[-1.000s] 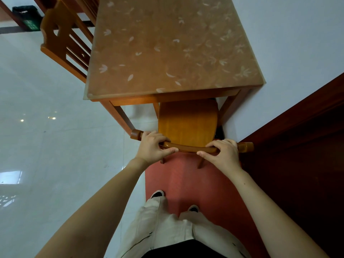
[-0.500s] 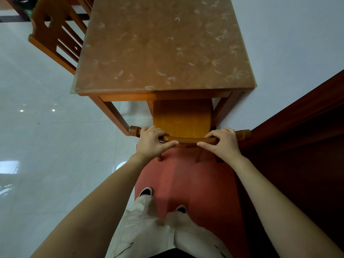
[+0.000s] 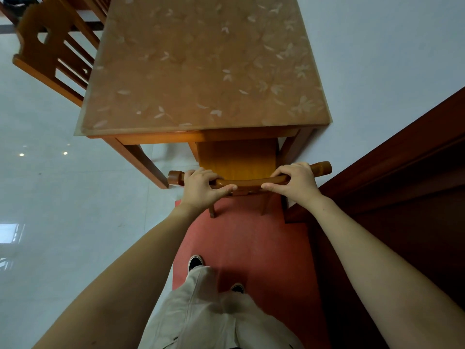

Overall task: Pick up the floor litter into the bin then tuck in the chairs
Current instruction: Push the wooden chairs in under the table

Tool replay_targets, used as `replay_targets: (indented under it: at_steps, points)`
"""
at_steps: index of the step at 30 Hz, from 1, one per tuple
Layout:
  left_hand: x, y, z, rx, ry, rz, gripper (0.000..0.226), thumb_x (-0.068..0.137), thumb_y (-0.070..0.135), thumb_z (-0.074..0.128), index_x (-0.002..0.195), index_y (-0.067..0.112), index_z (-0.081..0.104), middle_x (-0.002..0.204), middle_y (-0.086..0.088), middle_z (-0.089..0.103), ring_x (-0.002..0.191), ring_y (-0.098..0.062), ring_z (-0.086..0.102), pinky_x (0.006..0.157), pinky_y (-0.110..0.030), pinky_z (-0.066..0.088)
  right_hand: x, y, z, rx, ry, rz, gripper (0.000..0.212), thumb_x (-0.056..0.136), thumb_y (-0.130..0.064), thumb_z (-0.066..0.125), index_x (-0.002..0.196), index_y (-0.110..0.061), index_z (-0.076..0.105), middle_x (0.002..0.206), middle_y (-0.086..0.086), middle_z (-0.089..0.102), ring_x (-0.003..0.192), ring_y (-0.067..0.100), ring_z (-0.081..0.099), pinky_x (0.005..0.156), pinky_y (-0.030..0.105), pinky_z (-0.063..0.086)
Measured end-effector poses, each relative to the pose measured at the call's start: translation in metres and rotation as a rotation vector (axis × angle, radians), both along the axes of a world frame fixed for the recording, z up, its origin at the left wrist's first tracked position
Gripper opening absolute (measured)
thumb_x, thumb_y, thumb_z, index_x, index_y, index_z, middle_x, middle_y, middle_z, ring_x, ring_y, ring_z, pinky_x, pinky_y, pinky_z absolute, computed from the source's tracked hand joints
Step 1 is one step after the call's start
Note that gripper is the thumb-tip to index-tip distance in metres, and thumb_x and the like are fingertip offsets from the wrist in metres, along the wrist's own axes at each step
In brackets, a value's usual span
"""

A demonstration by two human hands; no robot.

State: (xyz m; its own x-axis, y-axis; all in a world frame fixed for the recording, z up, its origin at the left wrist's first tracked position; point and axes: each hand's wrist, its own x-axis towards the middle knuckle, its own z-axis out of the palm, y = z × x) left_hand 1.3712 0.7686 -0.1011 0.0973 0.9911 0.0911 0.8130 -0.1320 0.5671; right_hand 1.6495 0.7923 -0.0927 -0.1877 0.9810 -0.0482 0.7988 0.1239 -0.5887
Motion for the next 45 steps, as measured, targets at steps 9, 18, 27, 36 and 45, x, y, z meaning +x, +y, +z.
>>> replay_targets:
  at_steps: [9, 18, 27, 36, 45]
  points:
    - [0.004, 0.023, 0.001, 0.008, -0.005, 0.008, 0.068, 0.069, 0.087, 0.042, 0.083, 0.027, 0.072, 0.076, 0.014, 0.064, 0.081, -0.006, 0.051, 0.083, -0.027, 0.019, 0.004, 0.025, -0.002, 0.010, -0.019, 0.013, 0.047, 0.065, -0.080, 0.063, 0.076, -0.035, 0.069, 0.072, -0.017, 0.060, 0.099, 0.014, 0.048, 0.086, 0.027, 0.029]
    - [0.012, 0.050, 0.000, 0.026, -0.019, 0.018, 0.067, 0.069, 0.082, 0.048, 0.087, 0.023, 0.074, 0.080, 0.012, 0.067, 0.085, -0.009, 0.054, 0.081, -0.026, 0.018, 0.011, 0.054, 0.001, 0.022, -0.044, 0.032, 0.045, 0.067, -0.078, 0.063, 0.079, -0.035, 0.068, 0.074, -0.019, 0.059, 0.098, 0.015, 0.050, 0.088, 0.031, 0.032]
    - [0.018, 0.088, 0.002, 0.043, -0.016, 0.026, 0.065, 0.069, 0.080, 0.049, 0.085, 0.022, 0.074, 0.082, 0.012, 0.069, 0.088, -0.008, 0.055, 0.083, -0.025, 0.017, 0.015, 0.093, 0.000, 0.031, -0.034, 0.027, 0.047, 0.067, -0.080, 0.061, 0.077, -0.035, 0.067, 0.074, -0.019, 0.060, 0.097, 0.015, 0.050, 0.091, 0.030, 0.031]
    - [0.019, 0.114, 0.005, 0.075, -0.037, 0.044, 0.063, 0.069, 0.079, 0.049, 0.079, 0.023, 0.074, 0.075, 0.013, 0.067, 0.081, -0.008, 0.052, 0.081, -0.025, 0.016, 0.015, 0.120, -0.001, 0.047, -0.024, 0.025, 0.048, 0.067, -0.081, 0.060, 0.076, -0.035, 0.068, 0.075, -0.018, 0.063, 0.097, 0.013, 0.051, 0.095, 0.033, 0.034]
    - [0.018, 0.124, 0.001, 0.069, -0.021, 0.032, 0.060, 0.070, 0.079, 0.050, 0.080, 0.025, 0.074, 0.074, 0.015, 0.066, 0.080, -0.004, 0.049, 0.081, -0.025, 0.017, 0.013, 0.129, -0.003, 0.057, -0.021, 0.025, 0.052, 0.066, -0.085, 0.056, 0.076, -0.035, 0.068, 0.074, -0.016, 0.064, 0.090, 0.010, 0.054, 0.098, 0.034, 0.034]
